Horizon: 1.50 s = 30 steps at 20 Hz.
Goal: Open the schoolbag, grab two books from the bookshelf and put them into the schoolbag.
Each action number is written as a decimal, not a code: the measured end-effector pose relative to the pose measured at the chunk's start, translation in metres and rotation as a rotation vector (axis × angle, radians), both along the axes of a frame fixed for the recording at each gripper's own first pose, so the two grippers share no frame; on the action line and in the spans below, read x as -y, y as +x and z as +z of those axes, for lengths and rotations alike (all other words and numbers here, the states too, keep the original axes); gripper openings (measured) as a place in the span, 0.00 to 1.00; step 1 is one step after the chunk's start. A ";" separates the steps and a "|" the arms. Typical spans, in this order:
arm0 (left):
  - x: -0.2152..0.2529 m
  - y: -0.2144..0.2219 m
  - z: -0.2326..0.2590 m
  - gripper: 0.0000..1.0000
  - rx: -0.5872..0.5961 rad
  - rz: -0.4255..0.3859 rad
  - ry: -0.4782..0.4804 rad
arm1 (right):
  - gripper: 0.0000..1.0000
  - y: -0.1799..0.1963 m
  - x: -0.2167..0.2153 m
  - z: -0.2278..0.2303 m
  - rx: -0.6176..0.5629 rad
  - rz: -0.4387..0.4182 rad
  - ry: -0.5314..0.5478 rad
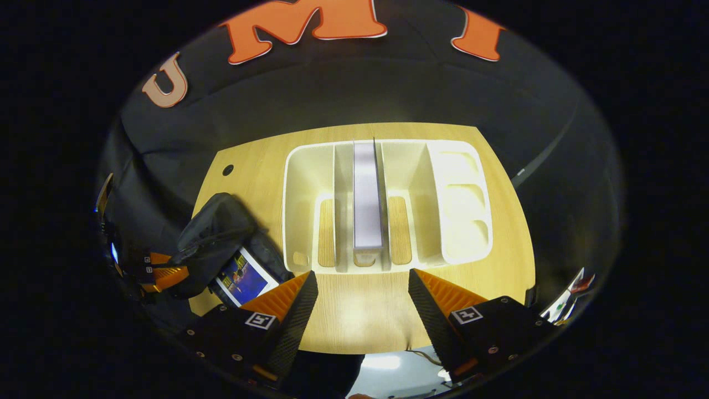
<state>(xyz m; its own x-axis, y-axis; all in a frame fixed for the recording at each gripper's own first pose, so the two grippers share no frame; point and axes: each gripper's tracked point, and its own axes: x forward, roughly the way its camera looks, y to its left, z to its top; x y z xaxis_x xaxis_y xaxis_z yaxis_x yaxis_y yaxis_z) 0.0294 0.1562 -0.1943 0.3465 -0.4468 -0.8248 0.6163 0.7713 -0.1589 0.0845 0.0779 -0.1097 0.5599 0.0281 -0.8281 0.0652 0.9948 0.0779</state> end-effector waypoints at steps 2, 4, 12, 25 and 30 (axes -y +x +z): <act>-0.003 0.003 0.001 0.04 -0.001 0.009 0.006 | 0.99 0.015 0.000 0.003 -0.011 0.018 -0.018; -0.006 0.005 0.002 0.04 -0.002 0.021 0.012 | 0.99 0.030 0.000 0.004 -0.026 0.039 -0.020; -0.008 0.014 0.005 0.04 -0.006 0.054 0.031 | 0.99 0.081 0.007 -0.003 -0.100 0.081 -0.046; -0.007 0.013 0.002 0.04 -0.026 0.094 0.012 | 0.38 0.099 0.008 -0.049 -0.270 -0.031 0.014; -0.006 0.011 0.002 0.04 -0.024 0.066 0.000 | 0.35 0.066 0.007 -0.037 -0.252 -0.026 0.025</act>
<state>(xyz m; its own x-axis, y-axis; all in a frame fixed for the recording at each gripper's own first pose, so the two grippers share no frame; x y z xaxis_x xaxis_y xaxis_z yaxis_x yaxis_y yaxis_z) 0.0408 0.1617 -0.1927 0.3549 -0.4238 -0.8333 0.5602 0.8100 -0.1734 0.1503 0.0706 -0.1463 0.3370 0.0386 -0.9407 0.1108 0.9906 0.0803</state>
